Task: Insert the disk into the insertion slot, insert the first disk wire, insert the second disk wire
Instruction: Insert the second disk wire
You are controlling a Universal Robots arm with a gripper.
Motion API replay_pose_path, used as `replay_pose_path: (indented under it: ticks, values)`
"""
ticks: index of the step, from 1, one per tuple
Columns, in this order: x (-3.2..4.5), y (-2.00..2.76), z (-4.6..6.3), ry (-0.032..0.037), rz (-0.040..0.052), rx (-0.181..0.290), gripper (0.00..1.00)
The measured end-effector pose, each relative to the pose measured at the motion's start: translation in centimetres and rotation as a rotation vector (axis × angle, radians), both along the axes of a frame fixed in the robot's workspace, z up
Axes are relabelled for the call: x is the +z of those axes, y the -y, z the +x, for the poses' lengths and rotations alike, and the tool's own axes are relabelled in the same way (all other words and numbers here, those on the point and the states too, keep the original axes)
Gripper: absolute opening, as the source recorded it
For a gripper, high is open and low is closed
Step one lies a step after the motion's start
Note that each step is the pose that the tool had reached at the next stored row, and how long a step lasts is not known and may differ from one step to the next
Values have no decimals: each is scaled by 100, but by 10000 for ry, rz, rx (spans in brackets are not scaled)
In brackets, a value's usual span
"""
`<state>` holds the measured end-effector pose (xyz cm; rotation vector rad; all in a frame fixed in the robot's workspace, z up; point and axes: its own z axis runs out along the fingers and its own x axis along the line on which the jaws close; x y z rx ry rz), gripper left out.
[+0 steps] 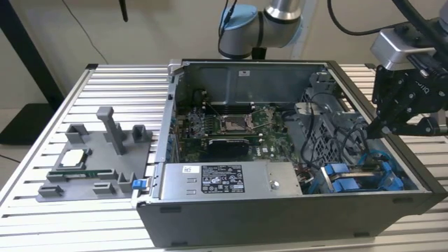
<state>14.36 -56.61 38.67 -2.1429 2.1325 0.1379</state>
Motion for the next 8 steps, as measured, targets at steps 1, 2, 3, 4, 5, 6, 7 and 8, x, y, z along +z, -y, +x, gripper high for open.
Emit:
replay_pose_path:
  ticks: [1, 2, 3, 4, 5, 6, 7, 8]
  values:
    - [0, 5, -20, 0, 0, 0, 0]
    - [0, 10, -39, 1, 0, 0, 0]
    - [1, 18, -54, 1, -1, 0, 0]
    - [1, 28, -65, 2, 1, 0, 0]
    - [0, 37, -70, 2, 3, 0, 0]
    - [0, 44, -74, 2, 3, 0, 0]
    - [-1, 53, -78, 2, 7, 0, 0]
    - [-2, 63, -82, 2, 10, 0, 0]
